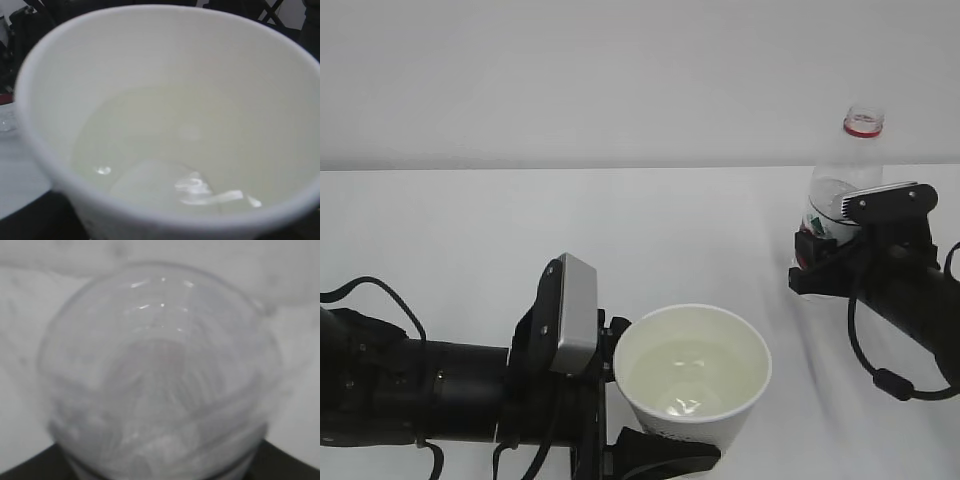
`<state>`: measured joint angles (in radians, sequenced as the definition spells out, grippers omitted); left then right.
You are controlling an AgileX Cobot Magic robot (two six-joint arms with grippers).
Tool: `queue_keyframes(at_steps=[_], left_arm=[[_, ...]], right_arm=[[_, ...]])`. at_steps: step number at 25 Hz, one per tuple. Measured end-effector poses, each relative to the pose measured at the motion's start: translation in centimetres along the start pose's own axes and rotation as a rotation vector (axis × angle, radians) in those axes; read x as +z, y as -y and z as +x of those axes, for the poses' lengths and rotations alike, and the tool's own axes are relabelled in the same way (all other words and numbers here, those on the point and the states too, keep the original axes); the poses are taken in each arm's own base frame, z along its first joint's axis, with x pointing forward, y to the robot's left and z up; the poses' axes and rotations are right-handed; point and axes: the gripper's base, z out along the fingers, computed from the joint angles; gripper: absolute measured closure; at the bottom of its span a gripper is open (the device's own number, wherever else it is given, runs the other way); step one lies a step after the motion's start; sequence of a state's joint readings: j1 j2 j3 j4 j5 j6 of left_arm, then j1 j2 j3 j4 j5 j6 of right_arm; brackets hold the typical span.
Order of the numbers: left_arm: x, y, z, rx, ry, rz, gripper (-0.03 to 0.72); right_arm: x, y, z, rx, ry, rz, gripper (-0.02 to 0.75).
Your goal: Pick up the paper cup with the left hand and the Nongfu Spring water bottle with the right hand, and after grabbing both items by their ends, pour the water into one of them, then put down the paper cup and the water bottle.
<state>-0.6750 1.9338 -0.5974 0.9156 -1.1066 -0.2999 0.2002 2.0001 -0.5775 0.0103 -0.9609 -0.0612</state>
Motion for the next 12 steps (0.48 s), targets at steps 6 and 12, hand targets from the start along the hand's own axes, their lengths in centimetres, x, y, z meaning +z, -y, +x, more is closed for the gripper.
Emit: queue_keyframes(at_steps=[6, 12], left_arm=[[0.0, 0.0, 0.0, 0.0, 0.0, 0.0, 0.126], [0.0, 0.0, 0.0, 0.0, 0.0, 0.0, 0.126]], right_arm=[[0.08, 0.02, -0.24, 0.032, 0.041, 0.002, 0.37], [0.08, 0.02, -0.28, 0.039, 0.045, 0.002, 0.37]])
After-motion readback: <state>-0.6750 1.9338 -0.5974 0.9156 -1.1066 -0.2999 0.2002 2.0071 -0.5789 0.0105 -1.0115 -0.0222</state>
